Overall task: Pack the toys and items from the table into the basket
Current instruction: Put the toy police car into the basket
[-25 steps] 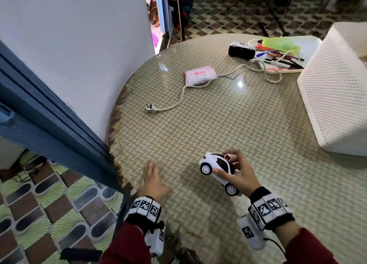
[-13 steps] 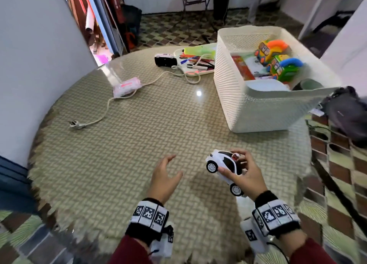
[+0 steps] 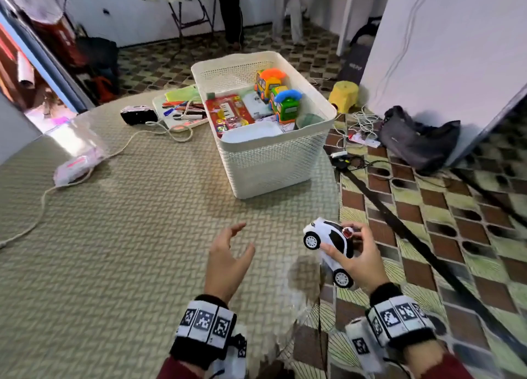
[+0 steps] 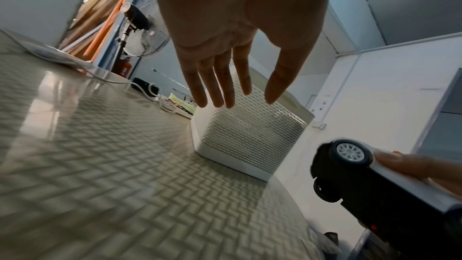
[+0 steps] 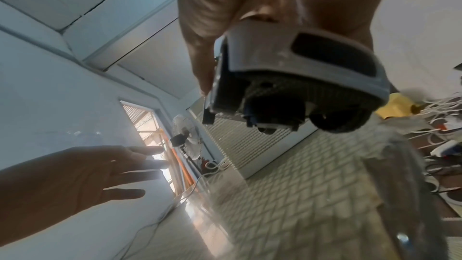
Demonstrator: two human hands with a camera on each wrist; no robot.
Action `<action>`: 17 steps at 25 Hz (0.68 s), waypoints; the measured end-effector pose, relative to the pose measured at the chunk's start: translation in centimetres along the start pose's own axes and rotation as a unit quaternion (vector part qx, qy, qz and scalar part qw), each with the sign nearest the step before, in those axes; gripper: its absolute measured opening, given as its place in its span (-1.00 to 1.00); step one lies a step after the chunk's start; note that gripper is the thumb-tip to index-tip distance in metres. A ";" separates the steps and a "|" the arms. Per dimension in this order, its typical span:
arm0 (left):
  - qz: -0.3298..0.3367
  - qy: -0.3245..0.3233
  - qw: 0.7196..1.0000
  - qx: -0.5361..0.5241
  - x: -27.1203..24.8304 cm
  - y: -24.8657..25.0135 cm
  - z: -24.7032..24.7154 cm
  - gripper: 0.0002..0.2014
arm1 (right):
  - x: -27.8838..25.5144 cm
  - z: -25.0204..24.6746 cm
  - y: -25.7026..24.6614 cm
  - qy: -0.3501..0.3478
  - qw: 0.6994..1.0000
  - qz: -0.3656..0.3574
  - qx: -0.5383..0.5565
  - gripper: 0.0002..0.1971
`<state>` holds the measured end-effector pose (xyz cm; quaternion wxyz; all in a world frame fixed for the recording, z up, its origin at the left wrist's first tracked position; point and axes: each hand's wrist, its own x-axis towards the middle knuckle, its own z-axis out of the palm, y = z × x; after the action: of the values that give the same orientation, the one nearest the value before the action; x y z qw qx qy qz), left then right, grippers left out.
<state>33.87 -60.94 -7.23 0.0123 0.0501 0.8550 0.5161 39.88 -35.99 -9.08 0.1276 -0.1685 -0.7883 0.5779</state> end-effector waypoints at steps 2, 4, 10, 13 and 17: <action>0.032 -0.004 0.999 0.000 1.8 1.0 0.7 -0.59 | 0.6 -1.3 0.4 0.032 0.999 0.013 0.011 -0.48; 0.068 -0.012 0.998 0.001 3.6 1.9 1.3 -0.58 | 1.1 -2.1 0.6 0.057 0.998 0.018 0.022 -0.48; 0.140 -0.003 0.990 -0.008 7.9 5.5 3.0 -0.65 | 2.1 -4.0 -0.3 0.101 0.994 0.012 0.031 -0.47; 0.158 -0.007 0.987 -0.014 10.1 7.5 4.0 -0.64 | 3.7 -4.6 -1.3 0.101 0.994 0.012 0.042 -0.46; 0.183 0.024 0.983 -0.026 13.2 9.7 5.4 -0.64 | 7.6 -5.7 -2.7 0.095 0.995 -0.014 0.040 -0.42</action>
<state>21.83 -50.36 -0.80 -0.1012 0.1930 0.8180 0.5324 34.85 -28.66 -4.79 0.2165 -0.2065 -0.7513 0.5882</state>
